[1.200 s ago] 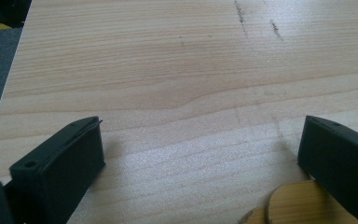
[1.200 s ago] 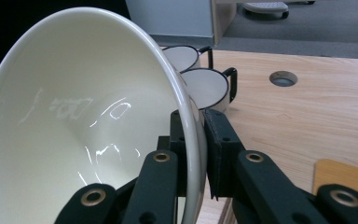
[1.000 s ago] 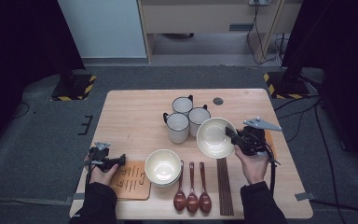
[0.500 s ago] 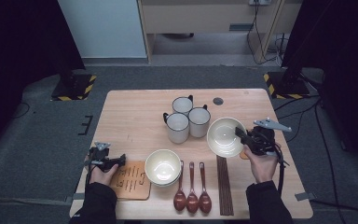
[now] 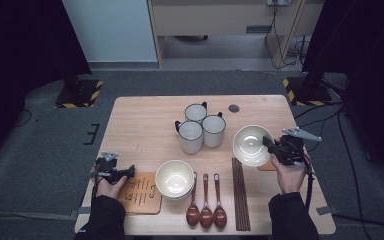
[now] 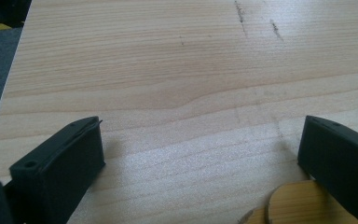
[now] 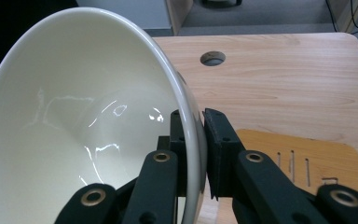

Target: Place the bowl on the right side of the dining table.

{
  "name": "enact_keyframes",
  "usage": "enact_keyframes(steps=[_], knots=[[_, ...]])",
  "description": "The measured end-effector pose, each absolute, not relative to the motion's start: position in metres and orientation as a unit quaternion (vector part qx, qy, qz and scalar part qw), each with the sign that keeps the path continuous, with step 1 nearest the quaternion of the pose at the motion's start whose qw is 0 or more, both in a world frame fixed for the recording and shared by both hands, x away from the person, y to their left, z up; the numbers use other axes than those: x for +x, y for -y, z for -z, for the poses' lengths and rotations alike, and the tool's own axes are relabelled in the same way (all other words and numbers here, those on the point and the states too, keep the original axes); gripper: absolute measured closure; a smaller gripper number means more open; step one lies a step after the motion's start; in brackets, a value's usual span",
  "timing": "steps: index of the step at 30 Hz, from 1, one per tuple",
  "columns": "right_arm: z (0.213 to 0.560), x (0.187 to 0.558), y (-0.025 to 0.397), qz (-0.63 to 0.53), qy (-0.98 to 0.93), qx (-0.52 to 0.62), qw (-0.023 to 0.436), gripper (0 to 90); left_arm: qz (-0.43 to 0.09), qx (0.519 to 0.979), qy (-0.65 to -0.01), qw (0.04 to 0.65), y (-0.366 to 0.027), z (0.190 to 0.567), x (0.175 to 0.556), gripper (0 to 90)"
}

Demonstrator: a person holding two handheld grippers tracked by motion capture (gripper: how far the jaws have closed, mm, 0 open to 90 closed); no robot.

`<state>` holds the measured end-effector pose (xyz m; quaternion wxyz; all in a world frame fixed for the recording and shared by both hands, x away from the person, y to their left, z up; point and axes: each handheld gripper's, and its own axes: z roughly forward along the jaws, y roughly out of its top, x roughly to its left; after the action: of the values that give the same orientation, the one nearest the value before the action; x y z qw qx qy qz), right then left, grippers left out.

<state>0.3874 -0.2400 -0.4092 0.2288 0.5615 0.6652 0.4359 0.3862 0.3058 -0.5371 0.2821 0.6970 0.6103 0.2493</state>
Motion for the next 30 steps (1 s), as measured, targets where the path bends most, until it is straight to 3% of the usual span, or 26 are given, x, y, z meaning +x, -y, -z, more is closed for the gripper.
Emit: enact_keyframes(steps=[30], knots=[[0.446,0.416,0.281,-0.388,-0.644,0.62,0.222,82.3,-0.249,0.697,-0.61,0.282,-0.306,0.537,0.386,0.0]])
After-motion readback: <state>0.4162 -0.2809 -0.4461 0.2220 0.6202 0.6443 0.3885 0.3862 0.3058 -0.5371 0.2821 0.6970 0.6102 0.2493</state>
